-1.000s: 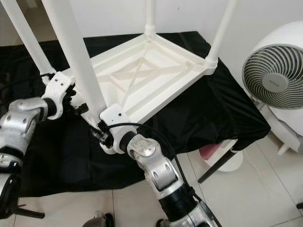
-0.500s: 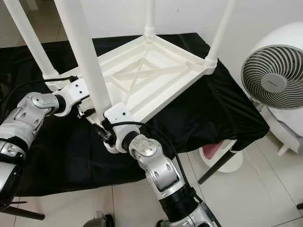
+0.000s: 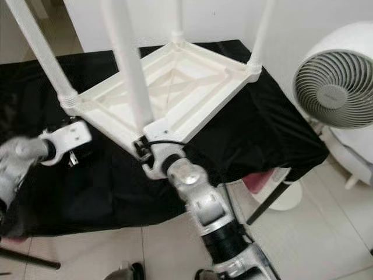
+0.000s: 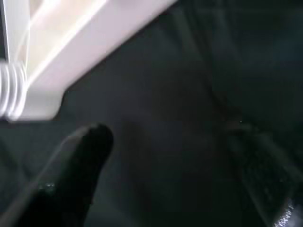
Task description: Building children table
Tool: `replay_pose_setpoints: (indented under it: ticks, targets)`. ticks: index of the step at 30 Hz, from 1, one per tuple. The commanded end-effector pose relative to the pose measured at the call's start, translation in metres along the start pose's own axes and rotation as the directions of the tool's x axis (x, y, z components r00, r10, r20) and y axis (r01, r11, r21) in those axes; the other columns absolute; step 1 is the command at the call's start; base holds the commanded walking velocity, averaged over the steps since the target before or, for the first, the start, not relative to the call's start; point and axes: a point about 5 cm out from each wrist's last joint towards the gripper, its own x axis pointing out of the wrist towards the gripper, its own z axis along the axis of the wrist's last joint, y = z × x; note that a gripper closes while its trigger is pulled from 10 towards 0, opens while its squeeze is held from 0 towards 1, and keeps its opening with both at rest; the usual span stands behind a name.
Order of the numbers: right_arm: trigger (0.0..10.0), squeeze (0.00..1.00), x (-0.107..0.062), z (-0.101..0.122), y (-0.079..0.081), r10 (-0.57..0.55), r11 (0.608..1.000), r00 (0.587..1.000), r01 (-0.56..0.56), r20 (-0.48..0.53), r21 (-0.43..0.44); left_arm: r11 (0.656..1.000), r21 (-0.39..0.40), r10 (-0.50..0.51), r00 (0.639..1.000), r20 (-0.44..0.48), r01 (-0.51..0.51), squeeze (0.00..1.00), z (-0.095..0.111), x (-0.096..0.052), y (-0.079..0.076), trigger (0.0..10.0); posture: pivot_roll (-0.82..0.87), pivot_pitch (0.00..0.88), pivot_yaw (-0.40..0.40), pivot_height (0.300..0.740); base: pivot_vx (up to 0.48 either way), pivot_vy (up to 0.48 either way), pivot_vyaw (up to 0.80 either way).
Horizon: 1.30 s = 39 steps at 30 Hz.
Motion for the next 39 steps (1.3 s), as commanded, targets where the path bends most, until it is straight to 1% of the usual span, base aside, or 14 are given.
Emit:
replay_pose_setpoints:
  ticks: [1, 7, 8, 11, 12, 13, 14, 16, 17, 19, 22, 28, 34, 39]
  targets:
    - [0.0, 0.00, -0.007, -0.007, -0.043, -0.249, 0.965, 0.968, 0.244, -0.039, -0.094, 0.975, -0.031, -0.219, 0.975, -0.030, 0.218, 0.00, -0.010, 0.002, -0.021, 10.0, -0.06, 0.167, 0.041, 0.740, 0.000, 0.000, 0.00]
    - [0.0, 0.00, -0.008, -0.008, -0.041, -0.253, 0.964, 0.967, 0.248, -0.038, -0.098, 0.991, -0.102, -0.077, 0.995, 0.057, 0.083, 0.00, 0.005, 0.007, -0.009, 10.0, -0.06, 0.172, 0.043, 0.740, 0.000, 0.000, 0.00]
    - [0.0, 0.00, -0.010, -0.007, -0.038, -0.235, 0.968, 0.972, 0.231, -0.026, -0.092, 0.973, -0.227, 0.076, 0.988, 0.133, -0.044, 0.00, 0.021, 0.005, 0.016, 10.0, -0.06, 0.179, 0.048, 0.740, 0.000, 0.000, 0.00]
    - [0.0, 0.00, -0.011, -0.005, -0.035, -0.213, 0.974, 0.977, 0.211, -0.008, -0.087, 0.933, -0.340, 0.188, 0.964, 0.189, -0.116, 0.00, 0.033, 0.001, 0.033, 10.0, -0.06, 0.179, 0.048, 0.740, 0.000, 0.000, 0.00]
    - [4.2, 0.00, -0.012, 0.002, -0.028, -0.162, 0.984, 0.986, 0.164, 0.044, -0.070, 0.863, -0.469, 0.332, 0.910, 0.249, -0.187, 0.00, 0.049, -0.006, 0.053, 10.0, -0.07, 0.180, 0.049, 0.740, 0.000, 0.000, 0.00]
    - [10.0, 0.00, -0.012, 0.010, -0.022, -0.140, 0.990, 0.985, 0.143, 0.097, -0.021, 0.796, -0.562, 0.458, 0.832, 0.314, -0.226, 0.00, 0.066, -0.015, 0.072, 10.0, -0.07, 0.179, 0.049, 0.740, 0.000, 0.000, 0.00]
    - [10.0, 0.00, -0.012, 0.010, -0.022, -0.140, 0.990, 0.985, 0.143, 0.097, -0.021, 0.796, -0.562, 0.458, 0.832, 0.314, -0.226, 0.00, 0.066, -0.015, 0.072, 10.0, -0.07, 0.179, 0.049, 0.740, 0.000, 0.000, 0.00]
    - [10.0, 0.00, -0.013, 0.024, -0.012, -0.074, 0.997, 0.981, 0.071, 0.181, 0.022, 0.690, -0.691, 0.604, 0.699, 0.384, -0.217, 0.00, 0.091, -0.034, 0.096, 10.0, -0.07, 0.180, 0.047, 0.740, 0.000, 0.000, 0.00]
    - [10.0, 0.00, -0.013, 0.024, -0.012, -0.074, 0.997, 0.981, 0.071, 0.181, 0.022, 0.690, -0.691, 0.604, 0.699, 0.384, -0.217, 0.00, 0.091, -0.034, 0.096, 10.0, -0.07, 0.180, 0.047, 0.740, 0.000, 0.000, 0.00]
    - [10.0, 0.00, -0.011, 0.027, -0.012, -0.089, 0.996, 0.977, 0.081, 0.192, 0.048, 0.666, -0.719, 0.649, 0.627, 0.431, -0.196, 0.00, 0.109, -0.044, 0.104, 10.0, -0.07, 0.181, 0.045, 0.740, 0.000, 0.000, 0.00]
    - [10.0, 0.00, -0.006, 0.031, -0.016, -0.114, 0.992, 0.974, 0.102, 0.197, 0.068, 0.661, -0.723, 0.678, 0.573, 0.461, -0.201, 0.00, 0.130, -0.049, 0.106, 10.0, -0.06, 0.185, 0.046, 0.740, 0.000, 0.000, 0.00]
    - [10.0, 0.00, -0.004, 0.036, -0.015, -0.107, 0.993, 0.970, 0.095, 0.216, 0.064, 0.728, -0.661, 0.613, 0.603, 0.509, -0.182, 0.00, 0.143, -0.042, 0.093, 10.0, -0.06, 0.187, 0.048, 0.740, 0.000, 0.000, 0.00]
    - [10.0, 0.00, -0.008, 0.034, -0.012, -0.065, 0.997, 0.973, 0.055, 0.220, 0.051, 0.687, -0.700, 0.637, 0.622, 0.454, -0.193, 0.00, 0.131, -0.039, 0.090, 10.0, -0.06, 0.186, 0.049, 0.740, 0.000, 0.000, 0.00]
    - [10.0, 0.00, -0.011, 0.032, -0.013, -0.049, 0.998, 0.975, 0.040, 0.219, 0.043, 0.715, -0.657, 0.620, 0.650, 0.439, -0.239, 0.00, 0.122, -0.039, 0.084, 10.0, -0.06, 0.183, 0.049, 0.740, 0.000, 0.000, 0.00]
